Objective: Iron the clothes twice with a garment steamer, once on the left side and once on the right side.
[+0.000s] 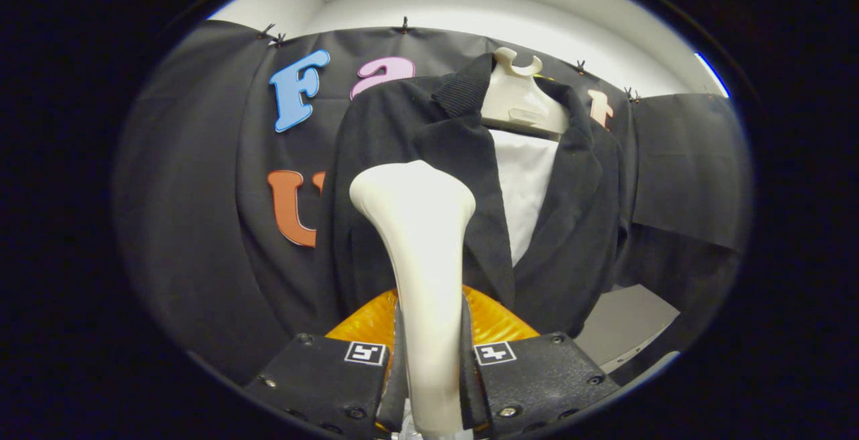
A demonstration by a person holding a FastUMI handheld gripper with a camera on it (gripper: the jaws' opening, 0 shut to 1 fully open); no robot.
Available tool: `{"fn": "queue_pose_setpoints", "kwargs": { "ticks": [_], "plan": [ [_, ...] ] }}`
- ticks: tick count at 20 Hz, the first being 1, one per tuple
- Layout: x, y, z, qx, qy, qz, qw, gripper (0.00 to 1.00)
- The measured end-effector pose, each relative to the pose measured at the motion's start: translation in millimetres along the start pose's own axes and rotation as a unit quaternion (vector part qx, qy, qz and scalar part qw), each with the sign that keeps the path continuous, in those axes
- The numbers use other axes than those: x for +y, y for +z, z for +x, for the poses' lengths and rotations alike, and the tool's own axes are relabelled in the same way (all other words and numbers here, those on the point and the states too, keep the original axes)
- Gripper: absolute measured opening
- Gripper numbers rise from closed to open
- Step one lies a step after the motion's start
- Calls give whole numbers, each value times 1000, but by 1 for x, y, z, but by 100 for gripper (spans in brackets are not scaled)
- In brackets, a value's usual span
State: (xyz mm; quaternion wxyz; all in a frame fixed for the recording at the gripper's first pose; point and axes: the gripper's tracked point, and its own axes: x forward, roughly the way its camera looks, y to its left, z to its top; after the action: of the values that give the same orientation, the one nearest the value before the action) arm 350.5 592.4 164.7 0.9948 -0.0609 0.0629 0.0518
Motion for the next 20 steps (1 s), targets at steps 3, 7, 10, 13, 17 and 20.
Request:
{"fn": "queue_pose_setpoints", "kwargs": {
  "ticks": [3,7,10,13,17,20],
  "plan": [
    [-2,-13,-1,6,-2,-5,1000,35],
    [-7,-42,0,27,-3,-5,1000,35],
    [-8,-65,0,41,-2,-13,999,35],
    [-8,-94,2,58,-1,-15,998,35],
    [-11,-124,5,74,-4,-22,997,35],
    [-11,-141,5,80,-6,-30,996,35]
  ]
}}
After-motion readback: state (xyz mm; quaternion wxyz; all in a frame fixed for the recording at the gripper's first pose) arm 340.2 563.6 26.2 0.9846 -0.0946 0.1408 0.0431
